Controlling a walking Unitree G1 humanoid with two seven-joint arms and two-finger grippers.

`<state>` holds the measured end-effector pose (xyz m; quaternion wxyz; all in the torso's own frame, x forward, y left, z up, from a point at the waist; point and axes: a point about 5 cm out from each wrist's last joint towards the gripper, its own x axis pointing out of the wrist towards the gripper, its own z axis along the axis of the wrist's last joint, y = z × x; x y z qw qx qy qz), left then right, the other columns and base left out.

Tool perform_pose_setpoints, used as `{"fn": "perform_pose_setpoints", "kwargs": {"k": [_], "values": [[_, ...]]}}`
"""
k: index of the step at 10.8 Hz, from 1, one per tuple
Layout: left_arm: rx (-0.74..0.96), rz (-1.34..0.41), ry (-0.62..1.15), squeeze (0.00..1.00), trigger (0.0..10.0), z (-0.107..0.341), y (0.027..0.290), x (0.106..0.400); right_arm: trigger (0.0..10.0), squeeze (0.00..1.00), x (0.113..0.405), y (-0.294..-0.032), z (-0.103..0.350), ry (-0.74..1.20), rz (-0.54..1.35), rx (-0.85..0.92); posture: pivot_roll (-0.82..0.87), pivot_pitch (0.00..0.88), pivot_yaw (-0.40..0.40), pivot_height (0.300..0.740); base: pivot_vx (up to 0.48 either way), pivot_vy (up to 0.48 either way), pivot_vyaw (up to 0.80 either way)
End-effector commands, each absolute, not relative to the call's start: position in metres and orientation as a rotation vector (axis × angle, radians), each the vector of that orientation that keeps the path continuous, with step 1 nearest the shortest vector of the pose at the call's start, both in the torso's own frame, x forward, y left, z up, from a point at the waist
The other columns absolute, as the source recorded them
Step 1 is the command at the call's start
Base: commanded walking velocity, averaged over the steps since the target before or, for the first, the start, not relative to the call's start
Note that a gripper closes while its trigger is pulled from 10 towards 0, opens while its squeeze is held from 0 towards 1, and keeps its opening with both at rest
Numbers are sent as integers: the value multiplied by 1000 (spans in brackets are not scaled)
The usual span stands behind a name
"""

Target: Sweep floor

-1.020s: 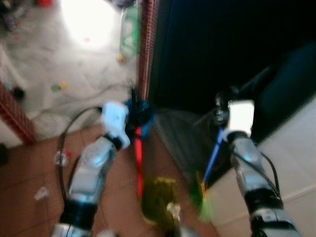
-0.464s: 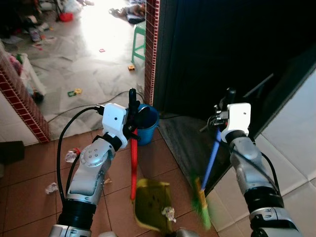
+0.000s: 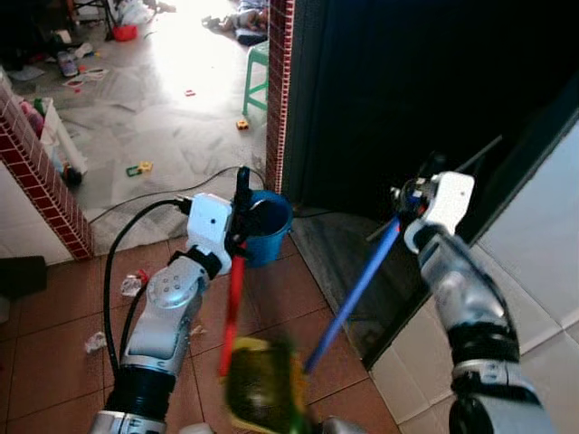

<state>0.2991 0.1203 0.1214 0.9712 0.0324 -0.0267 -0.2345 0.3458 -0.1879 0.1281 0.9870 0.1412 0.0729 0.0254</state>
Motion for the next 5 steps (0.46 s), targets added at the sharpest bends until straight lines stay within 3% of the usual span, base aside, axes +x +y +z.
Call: {"fn": "perform_pose_setpoints", "kwargs": {"k": [1,5], "values": [[40,-480,-123,0,10000,134,115,302,10000,0,353,-183,155,60,95,387,-36,0,-48,740,0,0,0],[35,-330,-129,0,10000,134,132,311,10000,0,344,-192,150,40,84,101,-38,0,-64,740,0,0,0]]}}
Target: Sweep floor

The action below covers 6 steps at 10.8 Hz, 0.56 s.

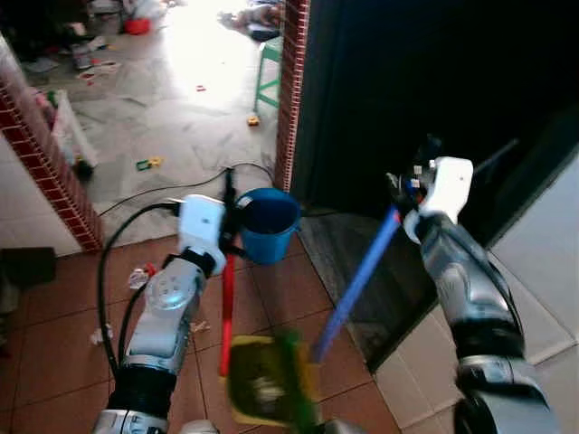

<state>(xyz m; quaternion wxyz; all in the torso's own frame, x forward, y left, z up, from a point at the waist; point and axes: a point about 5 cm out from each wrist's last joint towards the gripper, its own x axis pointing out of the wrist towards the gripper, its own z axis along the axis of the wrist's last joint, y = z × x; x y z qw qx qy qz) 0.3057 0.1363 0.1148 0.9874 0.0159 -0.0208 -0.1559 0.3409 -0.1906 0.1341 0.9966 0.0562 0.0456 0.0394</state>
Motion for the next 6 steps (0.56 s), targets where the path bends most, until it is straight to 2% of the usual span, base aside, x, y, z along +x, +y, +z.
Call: {"fn": "perform_pose_setpoints", "kwargs": {"k": [1,3,4,6], "values": [[14,-269,-149,0,10000,138,142,315,10000,0,340,-197,142,36,61,49,-34,0,-61,740,0,0,0],[-43,-198,-229,0,10000,157,153,322,10000,0,338,-194,141,-2,52,47,-32,0,-50,740,0,0,0],[-44,-168,-287,0,10000,173,158,326,10000,0,337,-194,135,-7,45,-44,-25,0,-47,740,326,0,0],[-43,-149,-353,0,10000,193,163,330,10000,0,333,-196,123,21,38,-72,-18,0,-47,740,377,0,0]]}}
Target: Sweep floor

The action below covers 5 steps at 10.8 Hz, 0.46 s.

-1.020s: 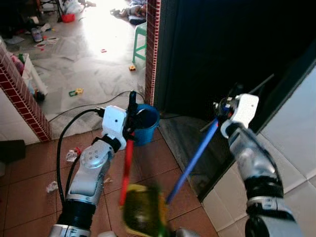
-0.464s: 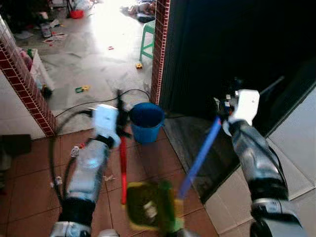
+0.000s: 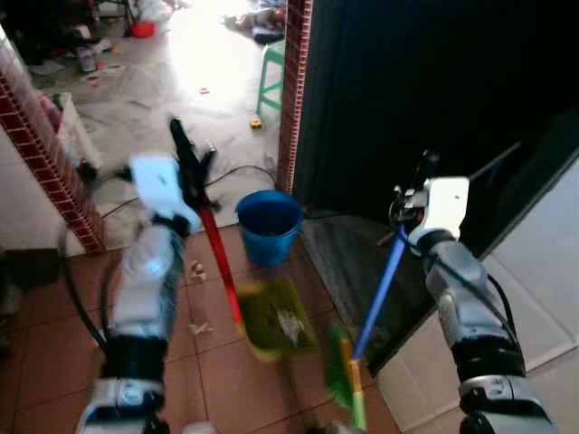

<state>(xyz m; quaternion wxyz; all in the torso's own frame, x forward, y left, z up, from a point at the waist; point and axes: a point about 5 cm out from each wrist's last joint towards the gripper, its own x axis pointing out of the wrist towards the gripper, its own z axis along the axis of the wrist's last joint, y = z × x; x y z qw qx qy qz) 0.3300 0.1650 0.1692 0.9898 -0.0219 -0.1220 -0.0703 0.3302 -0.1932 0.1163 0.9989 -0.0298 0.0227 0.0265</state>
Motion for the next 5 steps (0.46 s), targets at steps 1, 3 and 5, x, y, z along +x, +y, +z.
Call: {"fn": "perform_pose_setpoints", "kwargs": {"k": [1,3,5], "values": [[-45,-143,-368,0,10000,198,165,332,10000,0,331,-196,120,26,40,-86,-18,0,-47,740,435,0,0],[-37,-122,-359,0,10000,195,173,333,10000,0,333,-203,130,-53,7,-132,-23,0,-42,740,433,0,0],[-52,-91,-392,0,10000,205,178,335,10000,0,330,-208,121,-21,0,-145,-26,0,-42,740,429,0,0]]}}
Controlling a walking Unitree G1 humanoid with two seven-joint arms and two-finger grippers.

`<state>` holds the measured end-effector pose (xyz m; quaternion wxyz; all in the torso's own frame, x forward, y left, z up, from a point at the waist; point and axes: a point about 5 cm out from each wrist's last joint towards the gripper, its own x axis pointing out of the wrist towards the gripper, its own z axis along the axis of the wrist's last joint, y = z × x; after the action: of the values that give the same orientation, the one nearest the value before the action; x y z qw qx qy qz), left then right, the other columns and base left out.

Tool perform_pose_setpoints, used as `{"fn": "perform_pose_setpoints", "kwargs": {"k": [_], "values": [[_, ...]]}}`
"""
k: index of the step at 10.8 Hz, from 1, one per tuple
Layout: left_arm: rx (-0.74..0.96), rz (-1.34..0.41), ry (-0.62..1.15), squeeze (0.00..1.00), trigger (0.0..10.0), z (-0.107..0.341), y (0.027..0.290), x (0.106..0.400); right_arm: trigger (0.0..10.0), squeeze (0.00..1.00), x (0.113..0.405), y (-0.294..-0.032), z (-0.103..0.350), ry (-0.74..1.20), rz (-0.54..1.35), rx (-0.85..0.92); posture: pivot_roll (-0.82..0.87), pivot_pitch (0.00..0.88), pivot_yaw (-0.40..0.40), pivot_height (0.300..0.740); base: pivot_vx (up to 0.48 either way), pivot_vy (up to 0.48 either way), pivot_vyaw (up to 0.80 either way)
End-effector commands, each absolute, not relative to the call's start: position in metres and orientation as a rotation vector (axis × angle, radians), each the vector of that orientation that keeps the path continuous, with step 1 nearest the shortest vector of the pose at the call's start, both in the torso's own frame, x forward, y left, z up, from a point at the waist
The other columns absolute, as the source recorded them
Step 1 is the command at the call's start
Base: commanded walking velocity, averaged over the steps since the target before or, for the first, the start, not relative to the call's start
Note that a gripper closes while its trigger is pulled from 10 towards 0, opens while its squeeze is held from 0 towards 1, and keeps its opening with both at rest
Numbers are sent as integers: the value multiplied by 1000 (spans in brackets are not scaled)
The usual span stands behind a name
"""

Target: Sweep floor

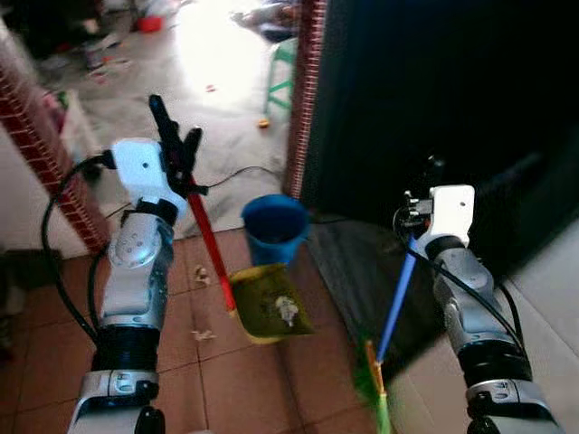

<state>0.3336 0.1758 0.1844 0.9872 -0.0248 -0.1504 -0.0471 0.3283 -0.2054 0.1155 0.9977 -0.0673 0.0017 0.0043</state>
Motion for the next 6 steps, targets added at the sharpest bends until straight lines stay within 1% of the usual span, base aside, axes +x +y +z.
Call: {"fn": "perform_pose_setpoints", "kwargs": {"k": [1,3,5,6], "values": [[-57,-68,-437,0,10000,218,181,337,10000,0,328,-204,117,-12,17,-154,-26,0,-45,740,431,0,0],[-73,-46,-501,0,10000,236,184,338,10000,0,327,-198,114,-14,43,-167,-26,0,-48,740,431,0,0],[-103,-19,-567,0,10000,256,188,339,10000,0,327,-196,112,-15,56,-181,-27,0,-49,740,431,0,0],[-119,-2,-626,0,10000,275,191,339,10000,0,326,-197,110,-10,61,-190,-28,0,-50,740,431,0,0]]}}
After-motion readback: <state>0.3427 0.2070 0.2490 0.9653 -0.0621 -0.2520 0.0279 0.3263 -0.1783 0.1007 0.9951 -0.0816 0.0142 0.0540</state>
